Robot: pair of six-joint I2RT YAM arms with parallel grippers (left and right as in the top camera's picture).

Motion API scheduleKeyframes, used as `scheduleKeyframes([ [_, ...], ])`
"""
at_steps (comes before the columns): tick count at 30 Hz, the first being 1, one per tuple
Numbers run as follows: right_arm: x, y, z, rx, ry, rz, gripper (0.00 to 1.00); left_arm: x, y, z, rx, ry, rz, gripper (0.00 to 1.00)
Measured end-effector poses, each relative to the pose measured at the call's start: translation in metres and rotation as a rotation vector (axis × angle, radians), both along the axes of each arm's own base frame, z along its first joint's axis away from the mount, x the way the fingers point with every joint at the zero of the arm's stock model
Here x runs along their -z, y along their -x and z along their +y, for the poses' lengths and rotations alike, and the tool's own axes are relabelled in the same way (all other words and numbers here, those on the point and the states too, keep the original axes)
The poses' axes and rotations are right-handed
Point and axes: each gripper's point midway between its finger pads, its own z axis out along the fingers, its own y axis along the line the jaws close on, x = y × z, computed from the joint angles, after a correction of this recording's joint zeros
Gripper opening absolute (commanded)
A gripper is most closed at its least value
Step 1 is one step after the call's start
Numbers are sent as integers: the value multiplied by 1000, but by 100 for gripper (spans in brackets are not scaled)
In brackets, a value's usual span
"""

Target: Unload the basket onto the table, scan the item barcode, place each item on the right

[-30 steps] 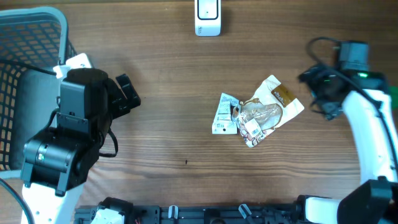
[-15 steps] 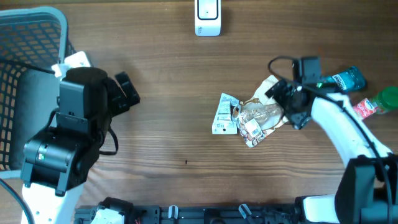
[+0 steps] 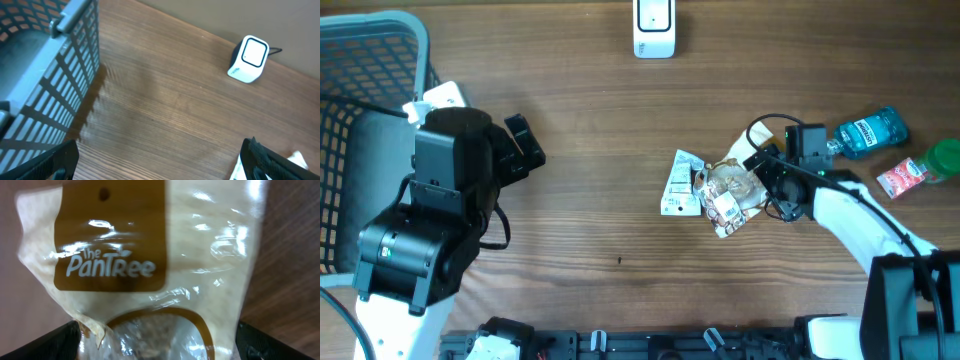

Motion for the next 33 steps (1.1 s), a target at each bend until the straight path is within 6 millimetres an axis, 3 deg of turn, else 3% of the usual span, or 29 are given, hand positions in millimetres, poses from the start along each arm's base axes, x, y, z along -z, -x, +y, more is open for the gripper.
scheduleKeyframes([
  [7, 1, -8, -1, 53, -30, -125, 88, 4, -2, -6, 24, 18, 17, 100],
  [11, 2, -7, -1, 56, -32, -131, 85, 22, -17, -22, 74, 49, 80, 100],
  [16, 2, -6, 0, 19, -21, -134, 86, 64, -64, -55, 150, 112, 177, 100],
  [20, 2, -6, 1, -4, -14, -135, 85, 112, -98, -91, 253, 194, 275, 100],
  [22, 2, -5, 1, -10, -13, -135, 83, 138, -106, -108, 308, 244, 339, 100],
  [24, 2, -5, 1, -14, -10, -133, 82, 156, -115, -130, 387, 313, 371, 86],
  [25, 3, -4, 1, -15, -10, -131, 82, 162, -119, -139, 423, 344, 376, 66],
  [27, 3, -4, 1, -15, -9, -129, 82, 171, -124, -159, 511, 418, 384, 40],
  [29, 3, -4, 1, -15, -9, -127, 82, 175, -127, -177, 596, 489, 379, 7],
  [33, 4, -3, 0, -14, -9, -124, 82, 175, -123, -193, 663, 575, 397, 4],
])
